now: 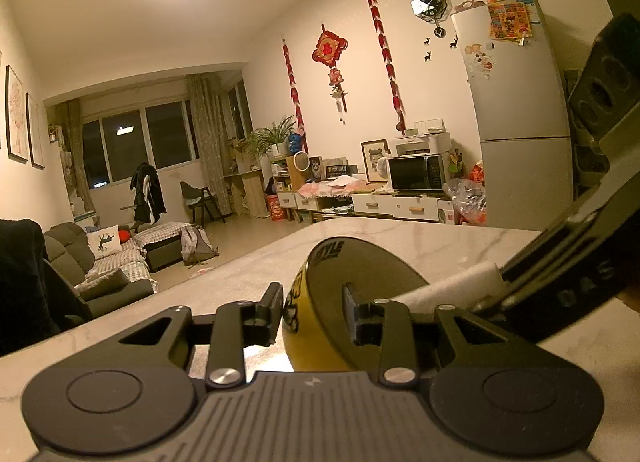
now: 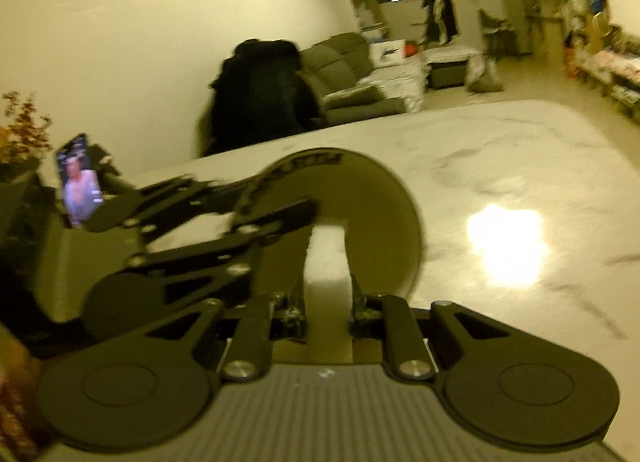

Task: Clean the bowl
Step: 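Keep scrubbing the bowl interior with the sponge in the right tool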

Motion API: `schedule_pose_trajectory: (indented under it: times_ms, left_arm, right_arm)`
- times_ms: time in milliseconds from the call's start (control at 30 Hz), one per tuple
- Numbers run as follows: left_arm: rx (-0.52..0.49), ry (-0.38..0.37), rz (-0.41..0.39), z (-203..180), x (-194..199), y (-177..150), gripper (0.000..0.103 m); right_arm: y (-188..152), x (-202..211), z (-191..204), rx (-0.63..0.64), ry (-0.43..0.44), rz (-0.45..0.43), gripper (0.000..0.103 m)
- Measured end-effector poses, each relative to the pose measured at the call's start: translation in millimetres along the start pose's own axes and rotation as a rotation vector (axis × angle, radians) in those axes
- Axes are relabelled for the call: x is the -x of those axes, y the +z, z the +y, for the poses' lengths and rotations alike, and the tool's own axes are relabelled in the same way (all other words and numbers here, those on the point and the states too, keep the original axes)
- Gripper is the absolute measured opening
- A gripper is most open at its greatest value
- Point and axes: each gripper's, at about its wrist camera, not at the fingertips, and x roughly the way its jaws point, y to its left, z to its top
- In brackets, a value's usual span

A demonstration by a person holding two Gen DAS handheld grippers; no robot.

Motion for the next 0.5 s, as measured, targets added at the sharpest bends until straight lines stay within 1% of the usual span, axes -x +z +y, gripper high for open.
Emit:
schedule_pose_trajectory:
  times_ms: [67,200,300,500]
  left_arm:
    - [0.006,0.001,0.000,1,0,0,0.031]
    - [0.002,0.002,-0.001,2,0,0,0.032]
    - [0.000,-0.002,-0.005,2,1,1,0.032]
    - [-0.023,-0.010,-0.027,-1,4,0,0.034]
  right_arm:
    - [0,0,0,-0.016,0.028,0.010,0.018]
    - [0,-3,-4,-0.025,0.007,0.014,0.018]
    - [3,-7,-6,-0.012,-0.033,0.003,0.018]
    - [10,-5,-2,0.064,-0.177,-0.052,0.018]
